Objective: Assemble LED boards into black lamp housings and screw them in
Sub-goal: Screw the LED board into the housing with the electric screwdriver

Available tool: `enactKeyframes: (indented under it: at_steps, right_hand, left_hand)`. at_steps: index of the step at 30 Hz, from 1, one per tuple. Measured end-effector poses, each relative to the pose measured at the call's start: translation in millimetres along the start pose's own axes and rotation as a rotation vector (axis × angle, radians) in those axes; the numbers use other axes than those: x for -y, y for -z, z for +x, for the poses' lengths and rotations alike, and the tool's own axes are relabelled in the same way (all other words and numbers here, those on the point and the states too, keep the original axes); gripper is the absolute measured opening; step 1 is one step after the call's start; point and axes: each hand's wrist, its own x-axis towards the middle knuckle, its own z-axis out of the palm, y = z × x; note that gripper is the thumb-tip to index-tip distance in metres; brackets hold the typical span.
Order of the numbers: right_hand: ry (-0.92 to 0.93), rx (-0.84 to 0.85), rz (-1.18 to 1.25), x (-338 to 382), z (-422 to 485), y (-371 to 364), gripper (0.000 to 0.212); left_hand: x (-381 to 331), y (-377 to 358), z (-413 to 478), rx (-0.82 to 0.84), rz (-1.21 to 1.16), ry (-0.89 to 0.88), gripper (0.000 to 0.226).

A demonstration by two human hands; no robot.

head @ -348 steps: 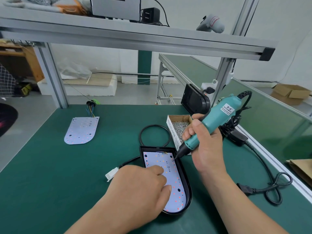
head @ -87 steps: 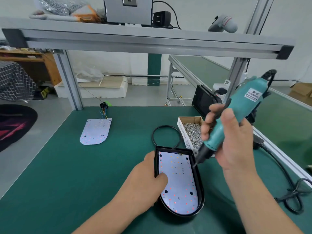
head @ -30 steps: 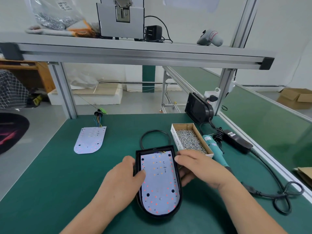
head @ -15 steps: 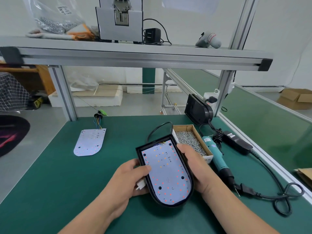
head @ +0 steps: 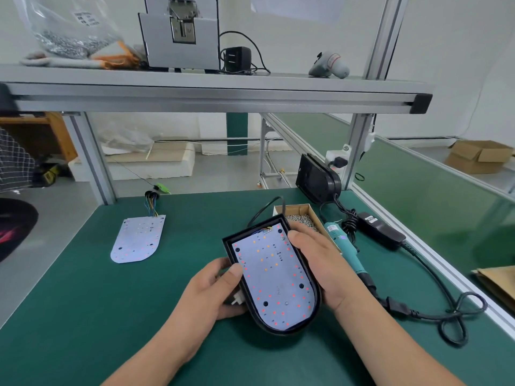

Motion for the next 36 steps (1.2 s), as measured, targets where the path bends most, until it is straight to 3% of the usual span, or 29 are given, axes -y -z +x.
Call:
enactKeyframes:
  at_steps: [6, 11, 19, 27, 36]
  right_hand:
    - [0.106, -0.049, 0.001, 22.5, -6.4, 23.3, 0.038]
    - [0.255, -0.126, 0.031, 42.5, -9.9, 53.8, 0.041]
    - [0.397, -0.44, -0.055, 82.1, -35.7, 146.2, 0.037]
    - [0.41, -0.713, -0.092, 93.7, -58.3, 241.6, 0.031]
    - [0.314, -0.971, -0.3, 88.2, -61.3, 339.1, 0.03]
  left_hand:
    - [7.1, 7.5, 5.6, -0.078, -0.069, 0.024, 0.058]
    - [12.6, 10.0, 10.5, -0.098, -0.038, 0.008, 0.054]
    - [18.3, 12.8, 15.3, -0.097, 0.006, 0.011, 0.053]
    - [18.8, 14.2, 22.2, -0.112, 0.027, 0.063, 0.047]
    - [15.0, 10.5, 20.4, -0.129, 0.045, 0.061, 0.049]
